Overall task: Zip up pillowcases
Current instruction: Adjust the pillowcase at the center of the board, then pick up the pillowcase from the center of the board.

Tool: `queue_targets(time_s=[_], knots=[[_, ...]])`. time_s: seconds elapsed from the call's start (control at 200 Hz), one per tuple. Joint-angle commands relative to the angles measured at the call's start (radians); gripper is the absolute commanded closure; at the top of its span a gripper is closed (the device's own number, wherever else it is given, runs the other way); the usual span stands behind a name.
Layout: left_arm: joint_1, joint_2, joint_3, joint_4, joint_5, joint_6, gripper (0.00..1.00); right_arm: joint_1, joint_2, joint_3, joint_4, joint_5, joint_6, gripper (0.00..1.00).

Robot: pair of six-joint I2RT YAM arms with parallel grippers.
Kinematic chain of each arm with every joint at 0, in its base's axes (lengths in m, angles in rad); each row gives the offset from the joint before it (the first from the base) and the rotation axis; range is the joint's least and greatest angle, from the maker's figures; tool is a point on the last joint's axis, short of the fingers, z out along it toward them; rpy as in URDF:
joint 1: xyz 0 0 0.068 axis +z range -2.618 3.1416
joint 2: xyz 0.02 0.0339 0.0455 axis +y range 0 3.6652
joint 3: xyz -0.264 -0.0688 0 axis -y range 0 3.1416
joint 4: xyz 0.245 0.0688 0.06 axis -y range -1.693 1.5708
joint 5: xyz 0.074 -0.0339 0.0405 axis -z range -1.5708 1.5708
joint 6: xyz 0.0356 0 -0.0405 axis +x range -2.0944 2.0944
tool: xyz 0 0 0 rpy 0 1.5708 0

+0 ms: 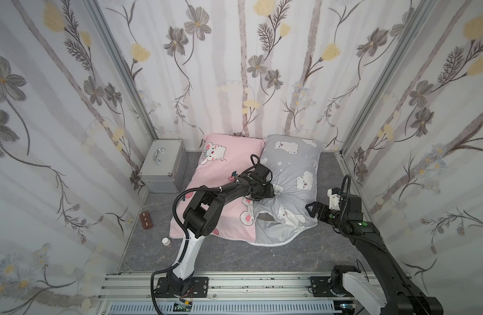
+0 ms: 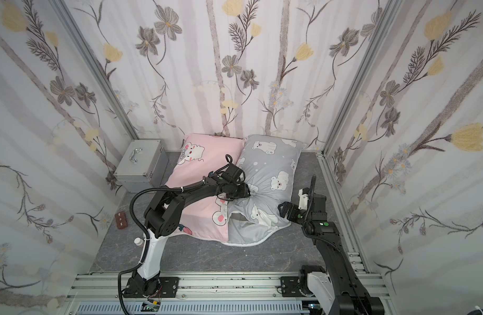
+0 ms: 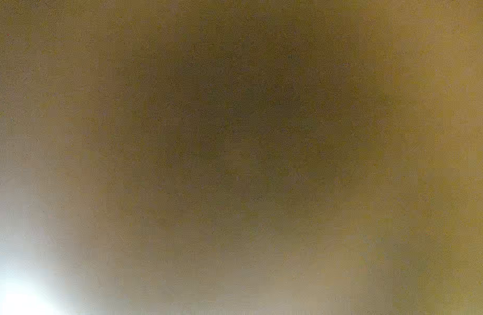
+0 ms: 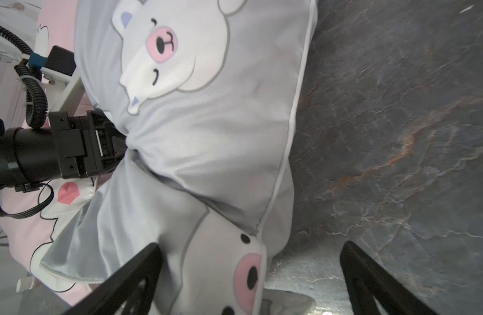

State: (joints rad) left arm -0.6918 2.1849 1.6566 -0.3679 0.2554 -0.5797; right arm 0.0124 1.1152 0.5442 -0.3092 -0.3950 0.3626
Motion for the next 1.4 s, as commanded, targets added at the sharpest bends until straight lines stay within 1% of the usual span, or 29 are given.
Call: queue_targets(time_s=[0.0,0.1,0.19,0.23,0.3,0.405,0.47,0.525,0.6,0.625,0.719,0.759,0.814,0.859,0.944,1.004,1.134,1.209,1.249,1.269,1.394], knots=[[0.027,0.025,0.001,-0.013,-0.177,-0.01,0.45,0.032,0.037,-0.023,0.11,-0.14,0.009,0.0],[0.034,0.033,0.022,-0.012,-0.165,-0.017,0.45,0.063,0.053,-0.059,0.094,-0.178,0.035,0.0],[0.035,0.045,0.054,-0.032,-0.165,-0.012,0.46,0.096,-0.005,-0.106,0.092,-0.206,0.1,0.0],[0.035,0.052,0.068,-0.042,-0.164,-0.01,0.46,0.106,-0.039,-0.12,0.078,-0.209,0.127,0.02],[0.035,0.058,0.083,-0.048,-0.16,-0.009,0.46,0.111,-0.097,-0.131,0.03,-0.21,0.151,0.11],[0.034,0.051,0.079,-0.043,-0.151,-0.018,0.46,0.113,-0.17,-0.137,-0.032,-0.208,0.175,0.22],[0.031,0.038,0.063,-0.033,-0.146,-0.023,0.46,0.113,-0.206,-0.139,-0.062,-0.186,0.186,0.32],[0.03,0.021,0.044,-0.023,-0.145,-0.026,0.45,0.112,-0.228,-0.138,-0.078,-0.169,0.196,0.39],[0.031,-0.002,0.021,-0.016,-0.149,-0.028,0.41,0.112,-0.247,-0.135,-0.083,-0.175,0.222,0.49],[0.031,-0.01,0.015,-0.016,-0.149,-0.027,0.41,0.113,-0.252,-0.135,-0.085,-0.181,0.232,0.5],[0.03,-0.035,0.007,-0.015,-0.15,-0.025,0.39,0.116,-0.281,-0.14,-0.105,-0.212,0.264,0.5],[0.03,-0.043,0.007,-0.015,-0.15,-0.024,0.39,0.12,-0.3,-0.145,-0.112,-0.218,0.283,0.49],[0.03,-0.048,0.013,-0.017,-0.149,-0.024,0.39,0.126,-0.323,-0.154,-0.124,-0.221,0.302,0.44],[0.031,-0.048,0.02,-0.019,-0.148,-0.024,0.39,0.129,-0.336,-0.163,-0.128,-0.222,0.316,0.43],[0.031,-0.045,0.036,-0.029,-0.152,-0.021,0.39,0.139,-0.348,-0.188,-0.128,-0.229,0.348,0.43],[0.03,-0.047,0.049,-0.038,-0.158,-0.016,0.39,0.149,-0.352,-0.208,-0.117,-0.238,0.364,0.47],[0.031,-0.074,0.066,-0.054,-0.165,-0.003,0.38,0.151,-0.355,-0.221,-0.088,-0.221,0.383,0.66],[0.03,-0.105,0.067,-0.065,-0.158,0.005,0.34,0.15,-0.348,-0.214,-0.086,-0.198,0.383,0.81],[0.031,-0.128,0.061,-0.07,-0.153,0.011,0.31,0.15,-0.349,-0.206,-0.088,-0.188,0.383,0.87],[0.03,-0.142,0.056,-0.073,-0.151,0.013,0.29,0.15,-0.351,-0.202,-0.089,-0.184,0.383,0.89],[0.03,-0.24,0.023,-0.092,-0.13,0.033,0.14,0.149,-0.351,-0.19,-0.097,-0.186,0.38,0.95]])
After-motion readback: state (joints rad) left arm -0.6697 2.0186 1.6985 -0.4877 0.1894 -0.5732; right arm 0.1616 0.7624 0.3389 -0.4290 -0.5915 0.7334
